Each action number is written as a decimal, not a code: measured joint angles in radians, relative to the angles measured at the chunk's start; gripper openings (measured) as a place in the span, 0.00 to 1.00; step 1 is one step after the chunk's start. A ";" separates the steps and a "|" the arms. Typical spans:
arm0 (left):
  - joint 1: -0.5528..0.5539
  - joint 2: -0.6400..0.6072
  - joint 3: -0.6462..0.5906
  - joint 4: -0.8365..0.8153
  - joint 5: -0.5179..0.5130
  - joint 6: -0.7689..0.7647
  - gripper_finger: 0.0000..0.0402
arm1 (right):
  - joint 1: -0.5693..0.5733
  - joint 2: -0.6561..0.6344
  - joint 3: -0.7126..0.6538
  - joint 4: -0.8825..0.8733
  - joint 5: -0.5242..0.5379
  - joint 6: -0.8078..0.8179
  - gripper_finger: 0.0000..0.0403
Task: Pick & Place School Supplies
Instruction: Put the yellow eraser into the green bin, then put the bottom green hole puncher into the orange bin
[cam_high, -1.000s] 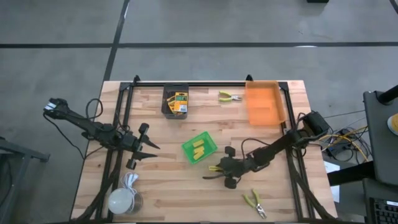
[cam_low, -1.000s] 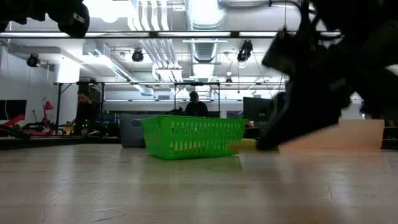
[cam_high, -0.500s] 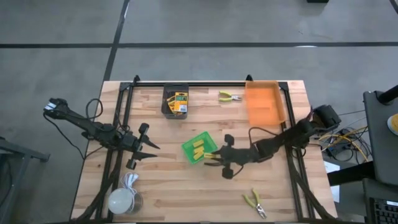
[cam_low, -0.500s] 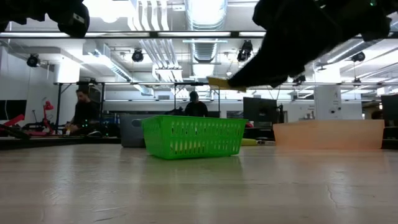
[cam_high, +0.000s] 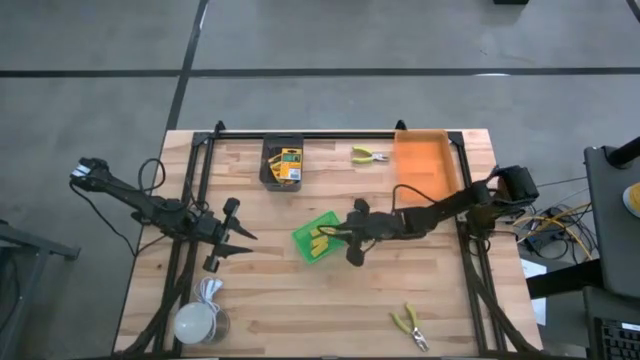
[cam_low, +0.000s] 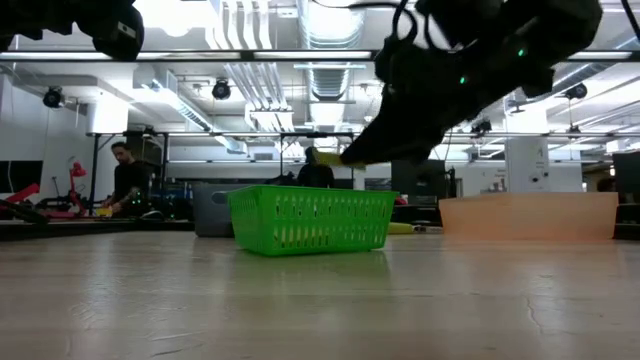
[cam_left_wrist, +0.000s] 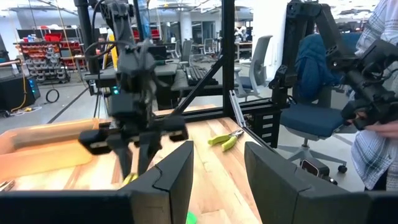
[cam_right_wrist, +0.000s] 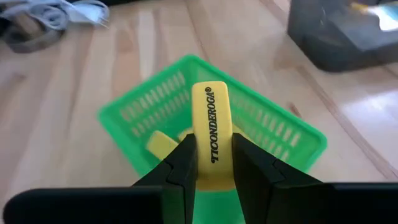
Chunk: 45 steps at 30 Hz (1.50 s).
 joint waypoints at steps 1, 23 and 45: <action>0.000 0.000 0.000 0.000 0.000 0.000 0.37 | -0.009 0.015 0.000 0.009 -0.008 0.001 0.19; 0.000 0.000 0.000 -0.018 0.000 0.000 0.37 | -0.058 0.177 0.067 0.048 -0.127 -0.002 0.24; 0.000 0.007 0.000 -0.026 0.000 0.000 0.37 | -0.058 0.115 0.107 0.084 -0.132 -0.105 0.31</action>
